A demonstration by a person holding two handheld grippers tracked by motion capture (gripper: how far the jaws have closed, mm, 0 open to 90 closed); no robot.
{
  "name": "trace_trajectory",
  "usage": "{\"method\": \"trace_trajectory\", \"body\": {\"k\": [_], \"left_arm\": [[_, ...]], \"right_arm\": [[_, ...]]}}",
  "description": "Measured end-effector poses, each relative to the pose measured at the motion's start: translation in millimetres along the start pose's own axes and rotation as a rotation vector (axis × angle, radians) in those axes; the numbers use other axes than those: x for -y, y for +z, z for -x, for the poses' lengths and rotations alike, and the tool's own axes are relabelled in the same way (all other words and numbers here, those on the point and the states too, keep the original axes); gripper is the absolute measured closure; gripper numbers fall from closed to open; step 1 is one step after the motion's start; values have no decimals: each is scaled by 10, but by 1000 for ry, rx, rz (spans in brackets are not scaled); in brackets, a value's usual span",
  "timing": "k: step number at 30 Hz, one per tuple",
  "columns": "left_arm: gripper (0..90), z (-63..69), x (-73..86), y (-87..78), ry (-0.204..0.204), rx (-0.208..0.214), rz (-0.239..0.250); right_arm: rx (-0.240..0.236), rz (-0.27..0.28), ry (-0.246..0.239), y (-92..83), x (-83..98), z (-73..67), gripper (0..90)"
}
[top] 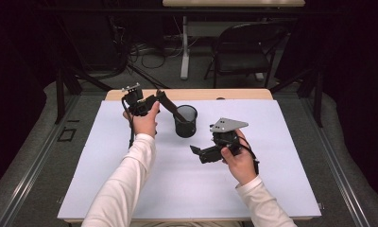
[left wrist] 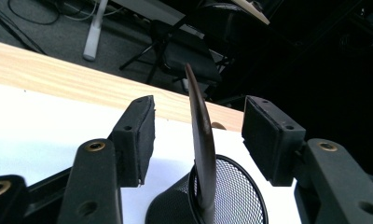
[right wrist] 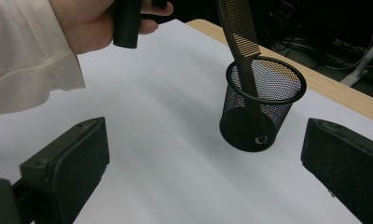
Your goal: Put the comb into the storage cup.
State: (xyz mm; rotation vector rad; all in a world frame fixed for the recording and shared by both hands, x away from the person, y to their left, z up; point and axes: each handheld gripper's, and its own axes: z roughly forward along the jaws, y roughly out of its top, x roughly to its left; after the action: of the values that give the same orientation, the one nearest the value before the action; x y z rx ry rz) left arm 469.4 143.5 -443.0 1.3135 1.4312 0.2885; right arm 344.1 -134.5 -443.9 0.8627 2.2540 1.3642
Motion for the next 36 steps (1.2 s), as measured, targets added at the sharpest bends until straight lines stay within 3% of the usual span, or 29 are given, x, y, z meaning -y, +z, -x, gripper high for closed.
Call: {"method": "trace_trajectory", "body": {"k": [7, 16, 23, 30, 36], "left_arm": [[383, 4, -66, -114, 49, -34, 20], [373, 5, -148, -255, 105, -26, 20], [388, 7, -199, -333, 146, 13, 19], [387, 42, -205, -420, 191, -2, 1], [377, 100, -178, -476, 292, -3, -22]], "right_arm": [[1, 0, 1, 2, 3, 2, 10], [1, -6, -2, 10, 6, 0, 10], [2, -6, -2, 9, 7, 0, 10], [2, -6, 0, 6, 7, 1, 10], [3, -6, -1, 6, 6, -1, 10]]}}
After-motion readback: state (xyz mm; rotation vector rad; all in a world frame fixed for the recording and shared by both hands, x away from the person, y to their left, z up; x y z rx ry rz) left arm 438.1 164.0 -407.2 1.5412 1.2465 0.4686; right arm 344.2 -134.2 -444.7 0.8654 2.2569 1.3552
